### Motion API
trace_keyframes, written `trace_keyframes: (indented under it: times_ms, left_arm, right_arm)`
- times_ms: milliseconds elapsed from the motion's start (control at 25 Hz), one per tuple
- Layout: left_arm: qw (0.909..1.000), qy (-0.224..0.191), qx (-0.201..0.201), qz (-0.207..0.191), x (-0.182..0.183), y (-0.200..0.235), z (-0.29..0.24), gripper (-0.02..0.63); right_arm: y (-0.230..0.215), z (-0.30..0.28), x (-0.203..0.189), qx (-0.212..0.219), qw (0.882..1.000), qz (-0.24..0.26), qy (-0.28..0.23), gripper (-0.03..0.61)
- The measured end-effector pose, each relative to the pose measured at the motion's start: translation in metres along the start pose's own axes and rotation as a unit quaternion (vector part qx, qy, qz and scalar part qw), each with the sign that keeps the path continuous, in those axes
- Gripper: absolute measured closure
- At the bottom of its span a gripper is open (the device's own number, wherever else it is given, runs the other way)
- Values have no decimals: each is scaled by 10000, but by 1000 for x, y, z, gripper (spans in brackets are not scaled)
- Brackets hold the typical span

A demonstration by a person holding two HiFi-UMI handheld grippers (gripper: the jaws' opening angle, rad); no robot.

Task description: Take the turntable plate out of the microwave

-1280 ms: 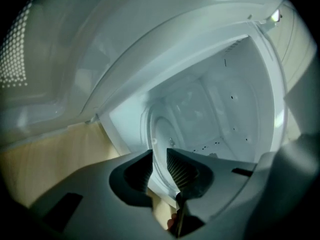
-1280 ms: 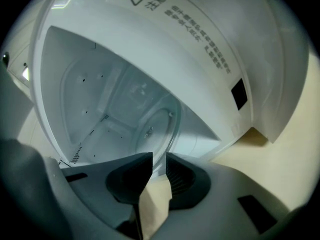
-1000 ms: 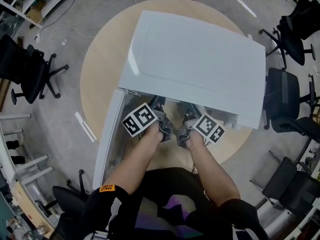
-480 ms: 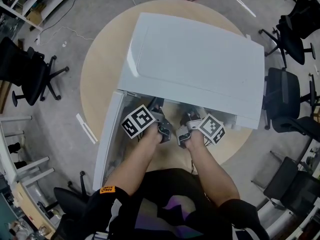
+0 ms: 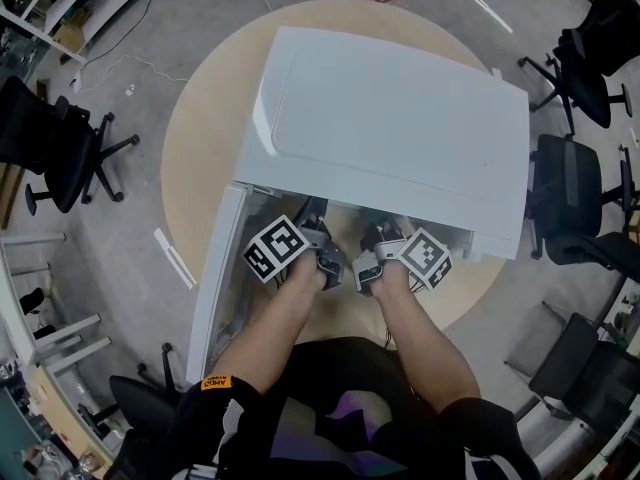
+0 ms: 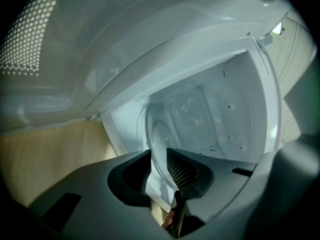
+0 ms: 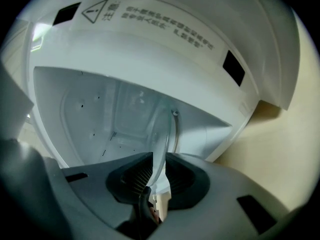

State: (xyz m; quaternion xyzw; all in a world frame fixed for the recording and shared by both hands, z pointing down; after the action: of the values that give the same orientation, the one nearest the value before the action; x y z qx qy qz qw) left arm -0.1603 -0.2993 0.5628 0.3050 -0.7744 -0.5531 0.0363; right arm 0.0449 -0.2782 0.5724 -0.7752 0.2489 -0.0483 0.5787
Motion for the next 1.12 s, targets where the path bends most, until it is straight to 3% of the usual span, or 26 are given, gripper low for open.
trace_keyframes:
  times_ms: [1120]
  left_arm:
    - [9996,-47,-180,209,-5,-2,-17,508]
  right_arm:
    - [4,4,0,133,9999,-15,-13,508]
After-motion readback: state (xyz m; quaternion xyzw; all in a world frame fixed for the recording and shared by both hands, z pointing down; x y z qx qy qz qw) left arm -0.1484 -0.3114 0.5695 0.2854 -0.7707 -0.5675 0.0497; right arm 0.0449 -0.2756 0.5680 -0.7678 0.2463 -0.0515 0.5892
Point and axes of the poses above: the fingertips, and each gripper's own axes: z backward along the fingers, y to its left, x out of its top, the point moved 9 cm from there along z, backward along the fingers, and after that the axes turned 4 degrees about -y, right-handed, at the moved point
